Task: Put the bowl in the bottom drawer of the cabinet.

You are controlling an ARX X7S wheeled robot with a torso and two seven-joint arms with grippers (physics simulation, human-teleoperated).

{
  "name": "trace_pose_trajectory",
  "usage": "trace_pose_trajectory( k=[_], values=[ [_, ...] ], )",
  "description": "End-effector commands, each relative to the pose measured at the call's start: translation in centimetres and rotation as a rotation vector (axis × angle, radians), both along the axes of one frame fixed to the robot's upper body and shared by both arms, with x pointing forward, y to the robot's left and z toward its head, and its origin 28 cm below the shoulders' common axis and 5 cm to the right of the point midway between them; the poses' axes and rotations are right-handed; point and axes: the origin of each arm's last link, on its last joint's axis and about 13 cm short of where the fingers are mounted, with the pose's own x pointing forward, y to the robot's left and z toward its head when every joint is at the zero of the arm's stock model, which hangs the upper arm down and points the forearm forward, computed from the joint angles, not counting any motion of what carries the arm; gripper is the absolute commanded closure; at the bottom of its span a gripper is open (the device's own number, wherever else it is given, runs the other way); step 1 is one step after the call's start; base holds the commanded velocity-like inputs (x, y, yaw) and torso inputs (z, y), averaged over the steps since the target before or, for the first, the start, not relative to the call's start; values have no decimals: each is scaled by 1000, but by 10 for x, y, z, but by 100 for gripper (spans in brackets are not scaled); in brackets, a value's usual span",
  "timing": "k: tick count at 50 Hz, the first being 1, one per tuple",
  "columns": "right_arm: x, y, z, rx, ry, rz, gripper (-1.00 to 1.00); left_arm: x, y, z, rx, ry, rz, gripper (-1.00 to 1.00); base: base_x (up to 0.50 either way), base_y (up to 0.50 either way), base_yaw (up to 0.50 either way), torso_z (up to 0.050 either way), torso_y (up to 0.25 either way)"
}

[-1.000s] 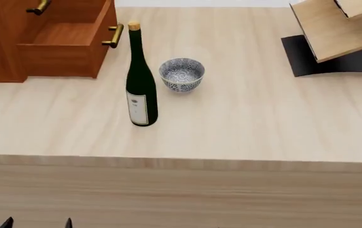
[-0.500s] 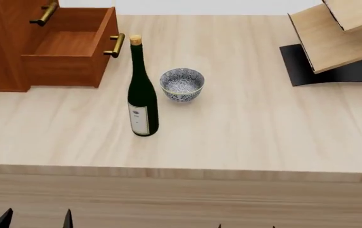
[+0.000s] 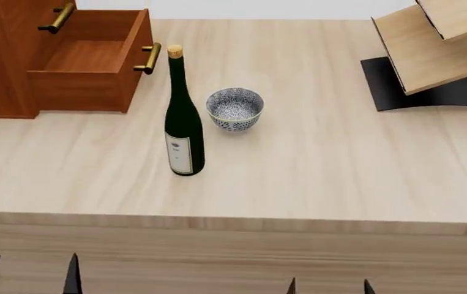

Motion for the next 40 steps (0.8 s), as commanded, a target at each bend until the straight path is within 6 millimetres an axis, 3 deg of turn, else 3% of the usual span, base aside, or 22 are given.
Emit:
trace_pose_trajectory(
  k=[1, 8, 12, 19, 40],
  values=[
    [-12, -15, 53, -88, -116, -41, -100, -8, 18, 56, 52, -49, 12, -100, 0, 0, 0, 0, 0],
    [-21, -25, 92, -164, -226, -114, -100, -11, 27, 92, 15, -98, -52, -100, 0, 0, 0, 0, 0],
    [-24, -26, 104, -185, -260, -123, -100, -13, 27, 104, 34, -133, -57, -100, 0, 0, 0, 0, 0],
    [-26, -23, 107, -188, -301, -72, -100, -14, 25, 105, 50, -149, -62, -100, 46, 0, 0, 0, 0],
    [-31, -21, 109, -223, -308, -86, -100, -15, 24, 116, 97, -179, -63, -100, 500, 0, 0, 0, 0]
  ],
)
